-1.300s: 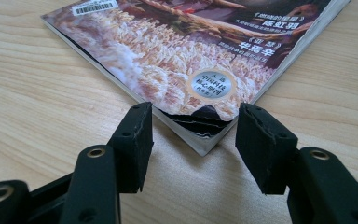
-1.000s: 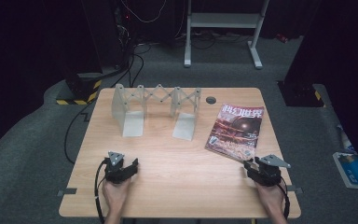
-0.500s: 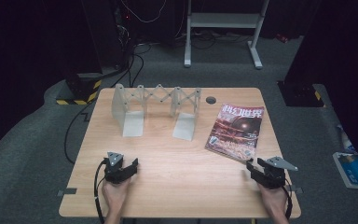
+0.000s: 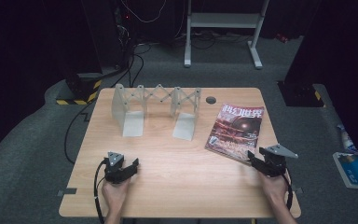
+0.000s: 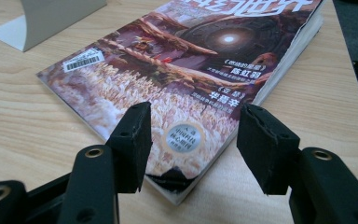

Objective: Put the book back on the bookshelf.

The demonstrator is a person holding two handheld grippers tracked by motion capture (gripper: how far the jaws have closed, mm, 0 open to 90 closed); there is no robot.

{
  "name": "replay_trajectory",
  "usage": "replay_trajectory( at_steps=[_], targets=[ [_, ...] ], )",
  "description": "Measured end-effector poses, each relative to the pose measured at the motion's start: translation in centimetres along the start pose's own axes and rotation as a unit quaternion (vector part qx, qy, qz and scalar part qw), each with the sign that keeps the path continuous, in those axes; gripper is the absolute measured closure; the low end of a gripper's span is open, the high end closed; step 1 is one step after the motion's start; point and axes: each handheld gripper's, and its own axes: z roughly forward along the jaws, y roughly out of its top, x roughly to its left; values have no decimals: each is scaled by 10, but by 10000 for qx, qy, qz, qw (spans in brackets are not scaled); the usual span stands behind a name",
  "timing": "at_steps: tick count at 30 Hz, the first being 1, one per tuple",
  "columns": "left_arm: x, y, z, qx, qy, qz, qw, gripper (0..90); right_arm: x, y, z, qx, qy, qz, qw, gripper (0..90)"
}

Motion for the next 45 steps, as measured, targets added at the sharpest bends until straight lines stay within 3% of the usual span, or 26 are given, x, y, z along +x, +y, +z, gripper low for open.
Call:
replay_trajectory(
  at_steps=[19, 29, 37, 42, 45],
  targets=[
    [0, 0, 0, 4, -16, -7, 10000, 341, -7, 27, 45, 490, -173, 265, 9983, 403],
    [0, 0, 0, -6, -18, -4, 10000, 339, -13, 30, 60, 484, -188, 592, 9969, 384],
    [0, 0, 1, -6, -12, 6, 10000, 339, -14, 34, 70, 561, -239, 710, 9956, 351],
    [0, 0, 1, -9, 7, 3, 10000, 337, -12, 33, 75, 609, -312, 655, 9955, 342],
    [0, 0, 1, -9, 7, -6, 10000, 337, -9, 32, 77, 632, -441, 461, 9960, 352]
  ],
)
